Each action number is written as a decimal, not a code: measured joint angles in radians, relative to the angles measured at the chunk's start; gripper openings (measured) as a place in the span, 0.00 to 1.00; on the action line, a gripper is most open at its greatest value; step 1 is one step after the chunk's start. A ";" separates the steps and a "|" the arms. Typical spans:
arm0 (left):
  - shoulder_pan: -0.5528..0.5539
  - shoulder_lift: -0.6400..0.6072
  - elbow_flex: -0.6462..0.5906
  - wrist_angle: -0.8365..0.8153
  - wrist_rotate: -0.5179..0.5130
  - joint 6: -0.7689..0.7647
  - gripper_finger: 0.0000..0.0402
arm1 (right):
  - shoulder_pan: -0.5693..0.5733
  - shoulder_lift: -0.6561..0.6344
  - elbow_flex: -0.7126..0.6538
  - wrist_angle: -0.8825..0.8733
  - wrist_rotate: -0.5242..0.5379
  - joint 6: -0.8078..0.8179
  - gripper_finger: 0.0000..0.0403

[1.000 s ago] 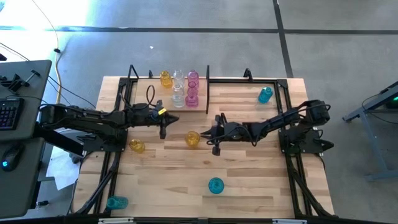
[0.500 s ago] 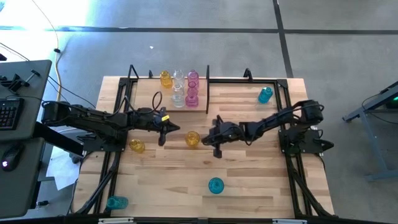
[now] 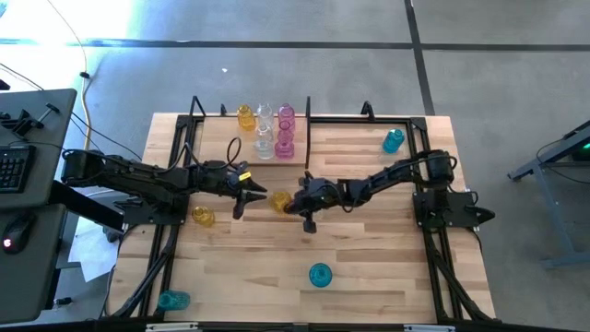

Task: Sort vases onto shelf
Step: Put the right yellow vase on the shelf

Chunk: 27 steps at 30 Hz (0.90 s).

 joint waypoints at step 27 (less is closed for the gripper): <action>-0.010 0.127 0.009 0.074 -0.230 -0.004 0.60 | -0.066 0.000 0.043 0.004 -0.024 -0.077 0.00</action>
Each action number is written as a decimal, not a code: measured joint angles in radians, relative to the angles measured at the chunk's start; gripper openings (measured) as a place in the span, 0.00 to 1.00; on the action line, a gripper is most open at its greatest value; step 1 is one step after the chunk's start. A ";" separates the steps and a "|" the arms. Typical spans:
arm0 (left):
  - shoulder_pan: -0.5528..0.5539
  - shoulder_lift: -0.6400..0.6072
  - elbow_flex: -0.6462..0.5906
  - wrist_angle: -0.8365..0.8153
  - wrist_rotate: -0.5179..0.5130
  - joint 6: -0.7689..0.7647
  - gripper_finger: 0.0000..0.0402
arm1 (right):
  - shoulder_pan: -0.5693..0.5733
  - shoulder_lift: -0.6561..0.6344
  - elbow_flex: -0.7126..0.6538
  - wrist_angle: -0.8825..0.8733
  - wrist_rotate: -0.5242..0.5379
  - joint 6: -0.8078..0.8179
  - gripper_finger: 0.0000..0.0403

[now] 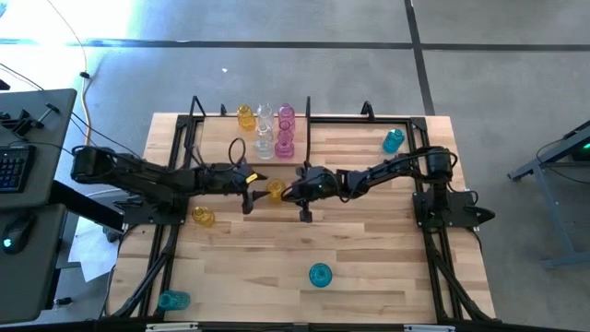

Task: Sort vases onto shelf
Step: Put the right yellow vase on the shelf

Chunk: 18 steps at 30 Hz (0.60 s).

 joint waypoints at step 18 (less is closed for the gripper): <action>0.004 0.160 0.122 0.013 0.056 0.055 0.60 | 0.000 0.000 0.000 -0.007 0.002 -0.026 0.00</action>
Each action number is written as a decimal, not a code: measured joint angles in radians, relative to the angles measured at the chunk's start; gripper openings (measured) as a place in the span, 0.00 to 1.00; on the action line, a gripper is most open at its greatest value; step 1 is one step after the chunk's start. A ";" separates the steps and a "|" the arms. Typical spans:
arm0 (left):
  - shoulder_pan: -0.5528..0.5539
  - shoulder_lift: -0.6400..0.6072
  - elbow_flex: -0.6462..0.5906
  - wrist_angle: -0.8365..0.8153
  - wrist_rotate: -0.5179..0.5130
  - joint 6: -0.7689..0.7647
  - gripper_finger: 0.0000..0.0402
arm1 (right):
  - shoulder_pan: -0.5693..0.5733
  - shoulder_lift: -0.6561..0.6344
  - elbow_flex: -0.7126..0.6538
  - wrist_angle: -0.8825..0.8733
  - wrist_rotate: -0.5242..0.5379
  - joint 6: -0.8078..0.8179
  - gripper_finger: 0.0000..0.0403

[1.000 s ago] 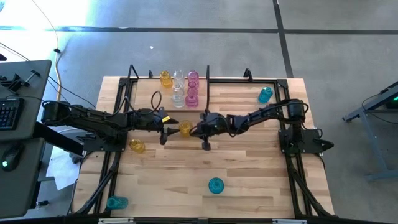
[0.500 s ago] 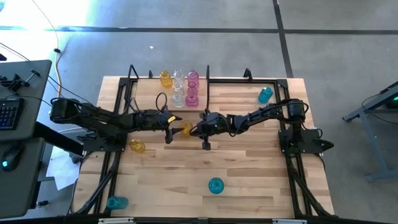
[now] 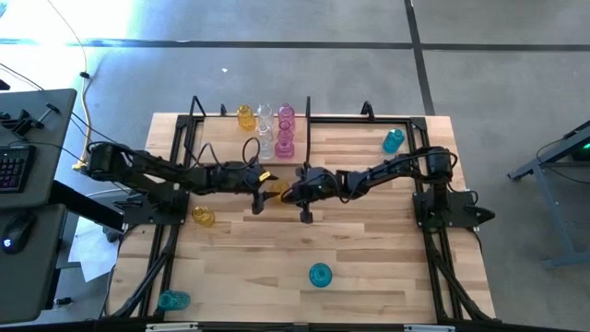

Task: Sort vases onto shelf
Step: Put the right yellow vase on the shelf

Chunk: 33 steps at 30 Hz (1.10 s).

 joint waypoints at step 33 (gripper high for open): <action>0.009 0.086 0.037 0.076 -0.007 0.043 0.52 | -0.002 0.000 -0.001 0.016 -0.020 -0.019 0.00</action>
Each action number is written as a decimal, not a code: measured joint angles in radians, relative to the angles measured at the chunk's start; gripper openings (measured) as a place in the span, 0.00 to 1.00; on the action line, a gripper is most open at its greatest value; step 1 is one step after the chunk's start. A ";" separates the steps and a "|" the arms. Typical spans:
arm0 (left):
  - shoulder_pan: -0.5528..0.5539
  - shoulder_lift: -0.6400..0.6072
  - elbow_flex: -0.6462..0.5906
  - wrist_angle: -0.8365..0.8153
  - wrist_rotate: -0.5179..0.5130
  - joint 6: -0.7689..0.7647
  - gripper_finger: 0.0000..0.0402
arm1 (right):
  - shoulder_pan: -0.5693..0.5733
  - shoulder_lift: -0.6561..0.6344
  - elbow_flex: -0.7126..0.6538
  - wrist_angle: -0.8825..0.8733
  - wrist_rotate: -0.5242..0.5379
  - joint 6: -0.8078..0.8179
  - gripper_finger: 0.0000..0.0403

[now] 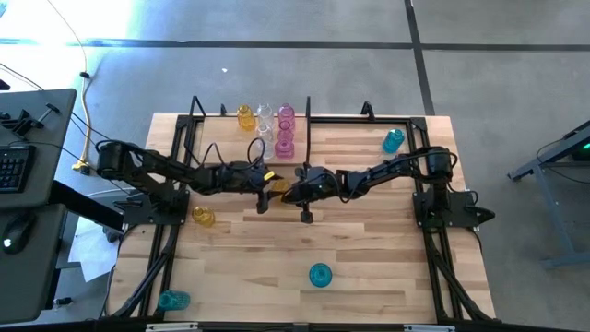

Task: Sort vases onto shelf
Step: Put the right yellow vase on the shelf

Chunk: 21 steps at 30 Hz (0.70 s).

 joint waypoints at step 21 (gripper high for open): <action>0.025 -0.353 0.008 -0.369 -0.142 -0.087 0.48 | 0.000 0.000 0.000 -0.008 -0.002 0.001 0.00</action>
